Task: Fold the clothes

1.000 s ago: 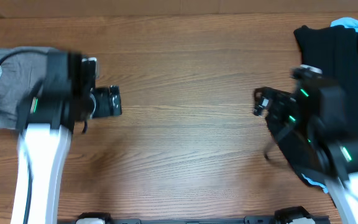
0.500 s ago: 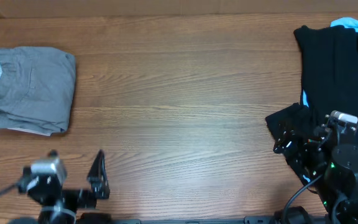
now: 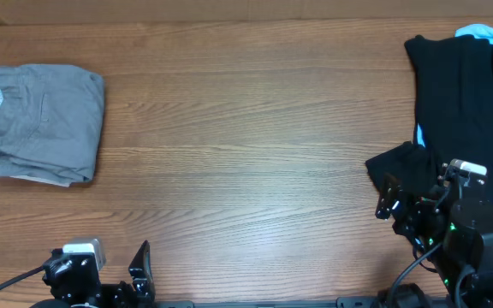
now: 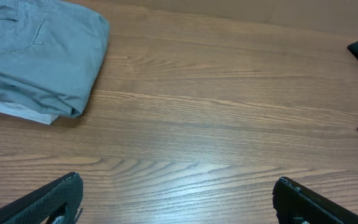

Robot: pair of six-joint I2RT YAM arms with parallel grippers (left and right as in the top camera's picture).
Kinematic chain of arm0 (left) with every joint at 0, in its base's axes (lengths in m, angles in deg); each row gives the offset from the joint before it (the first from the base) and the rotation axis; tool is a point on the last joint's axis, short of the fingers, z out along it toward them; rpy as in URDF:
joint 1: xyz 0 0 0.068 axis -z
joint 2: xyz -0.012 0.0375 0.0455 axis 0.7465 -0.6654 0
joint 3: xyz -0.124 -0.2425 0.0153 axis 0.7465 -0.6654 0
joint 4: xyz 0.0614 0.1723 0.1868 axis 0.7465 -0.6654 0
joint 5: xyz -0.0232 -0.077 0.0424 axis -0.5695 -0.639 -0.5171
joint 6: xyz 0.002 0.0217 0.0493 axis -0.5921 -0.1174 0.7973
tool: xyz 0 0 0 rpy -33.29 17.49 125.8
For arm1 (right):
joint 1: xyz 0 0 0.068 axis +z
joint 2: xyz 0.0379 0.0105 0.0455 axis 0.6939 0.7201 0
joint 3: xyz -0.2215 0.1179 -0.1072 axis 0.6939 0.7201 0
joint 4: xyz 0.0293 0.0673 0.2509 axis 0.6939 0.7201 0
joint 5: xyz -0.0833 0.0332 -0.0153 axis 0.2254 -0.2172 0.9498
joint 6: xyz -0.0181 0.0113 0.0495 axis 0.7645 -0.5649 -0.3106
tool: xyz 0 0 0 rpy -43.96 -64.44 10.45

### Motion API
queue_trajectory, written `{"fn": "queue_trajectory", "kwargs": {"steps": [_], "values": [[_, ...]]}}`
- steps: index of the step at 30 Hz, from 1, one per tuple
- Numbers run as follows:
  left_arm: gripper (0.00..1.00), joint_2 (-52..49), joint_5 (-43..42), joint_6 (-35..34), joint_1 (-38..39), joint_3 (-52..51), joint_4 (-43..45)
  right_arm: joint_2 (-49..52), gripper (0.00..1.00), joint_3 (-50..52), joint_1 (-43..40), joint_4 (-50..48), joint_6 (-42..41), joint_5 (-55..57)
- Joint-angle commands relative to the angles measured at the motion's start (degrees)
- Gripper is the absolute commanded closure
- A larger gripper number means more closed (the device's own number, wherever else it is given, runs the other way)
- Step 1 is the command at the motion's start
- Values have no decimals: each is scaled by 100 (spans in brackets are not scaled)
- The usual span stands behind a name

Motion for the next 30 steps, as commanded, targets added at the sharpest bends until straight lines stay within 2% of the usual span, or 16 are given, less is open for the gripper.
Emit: {"fn": "queue_trajectory", "kwargs": {"steps": [1, 4, 14, 21, 25, 27, 29, 30], "values": [[0, 28, 52, -42, 11, -13, 24, -225, 0, 63, -107, -46, 66, 125], [0, 28, 52, -42, 9, -13, 24, -549, 0, 278, -306, -293, 87, 120], [0, 28, 52, -42, 9, -13, 24, -3215, 0, 2719, -586, -2323, 654, 122], [0, 28, 52, -42, 9, -13, 24, -3311, 0, 4284, -586, -5184, 1311, 76], [0, 28, 52, -42, 9, -13, 24, -3311, 0, 5329, -586, -6627, 1298, 74], [0, 28, 52, -42, 9, -13, 24, -3311, 0, 5654, -581, -6485, 1185, 15], [0, 28, 52, -42, 9, -13, 24, -3309, 0, 5604, -581, -5746, 1200, -72], [0, 28, 52, -42, 9, -13, 24, -3257, 0, 5613, -588, -5858, 1198, -197]]}}
